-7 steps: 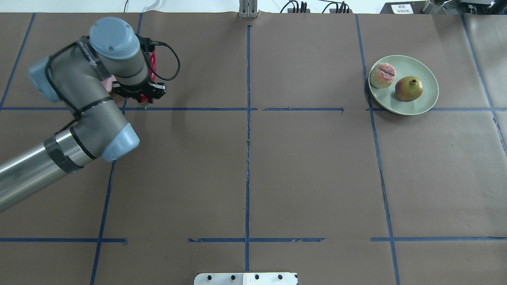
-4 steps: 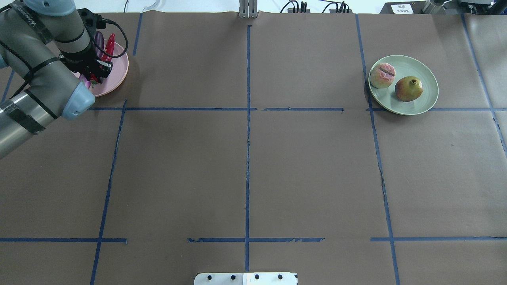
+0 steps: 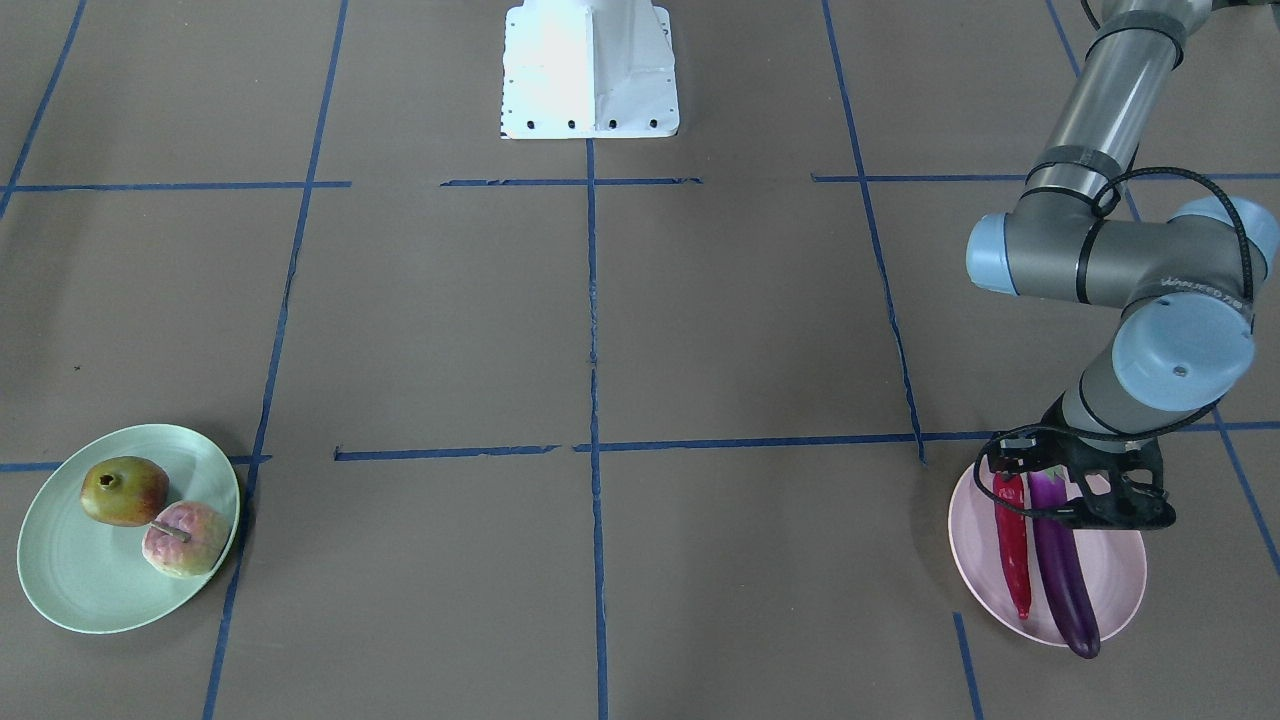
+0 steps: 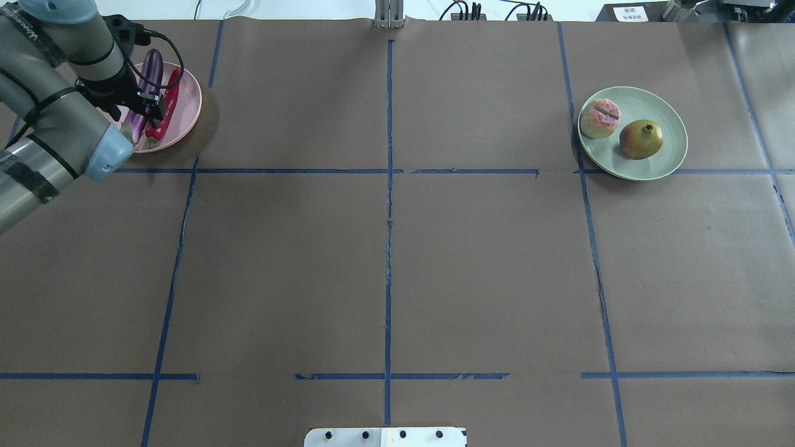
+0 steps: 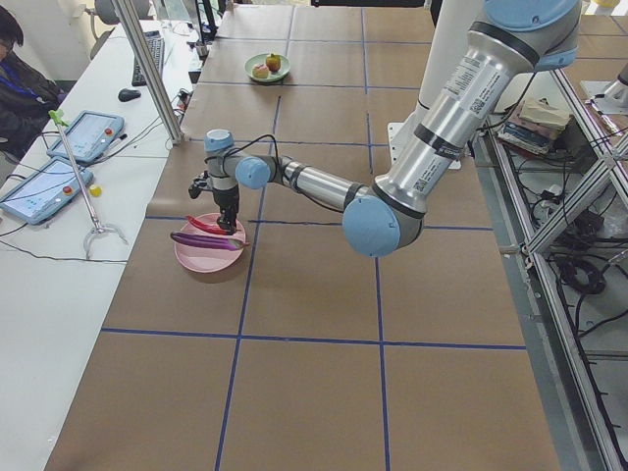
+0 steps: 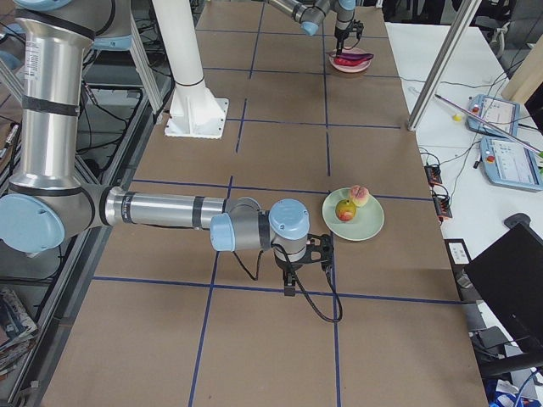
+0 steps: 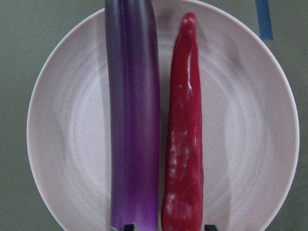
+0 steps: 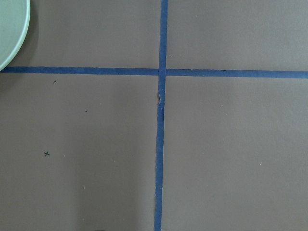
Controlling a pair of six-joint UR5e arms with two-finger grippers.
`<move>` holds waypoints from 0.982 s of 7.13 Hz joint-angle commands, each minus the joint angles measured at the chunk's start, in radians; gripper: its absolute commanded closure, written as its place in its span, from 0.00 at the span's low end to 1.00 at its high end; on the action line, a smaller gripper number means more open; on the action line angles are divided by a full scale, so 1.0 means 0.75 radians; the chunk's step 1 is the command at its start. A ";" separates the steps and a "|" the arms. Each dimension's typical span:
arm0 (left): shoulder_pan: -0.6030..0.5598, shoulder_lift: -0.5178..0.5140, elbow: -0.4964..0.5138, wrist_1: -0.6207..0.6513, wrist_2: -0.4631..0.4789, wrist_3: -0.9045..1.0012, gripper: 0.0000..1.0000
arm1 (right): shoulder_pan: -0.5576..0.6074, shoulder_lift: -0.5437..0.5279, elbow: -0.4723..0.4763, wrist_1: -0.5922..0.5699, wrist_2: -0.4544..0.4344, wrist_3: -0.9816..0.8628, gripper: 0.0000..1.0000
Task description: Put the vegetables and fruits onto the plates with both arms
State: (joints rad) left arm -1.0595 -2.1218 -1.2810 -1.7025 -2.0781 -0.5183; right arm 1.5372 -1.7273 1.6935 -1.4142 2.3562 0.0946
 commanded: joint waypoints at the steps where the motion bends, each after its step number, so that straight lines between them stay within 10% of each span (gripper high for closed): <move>1: -0.196 0.090 -0.081 0.073 -0.230 0.337 0.00 | 0.000 0.000 0.000 0.002 0.000 -0.001 0.00; 5: -0.491 0.572 -0.598 0.404 -0.307 0.709 0.00 | 0.002 0.000 0.002 0.002 0.002 -0.001 0.00; 7: -0.614 0.750 -0.630 0.425 -0.395 0.836 0.00 | 0.002 0.000 0.002 0.002 0.002 0.001 0.00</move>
State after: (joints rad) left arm -1.4728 -1.6479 -1.7293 -1.3970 -2.3314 0.0659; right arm 1.5386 -1.7273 1.6951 -1.4128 2.3577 0.0945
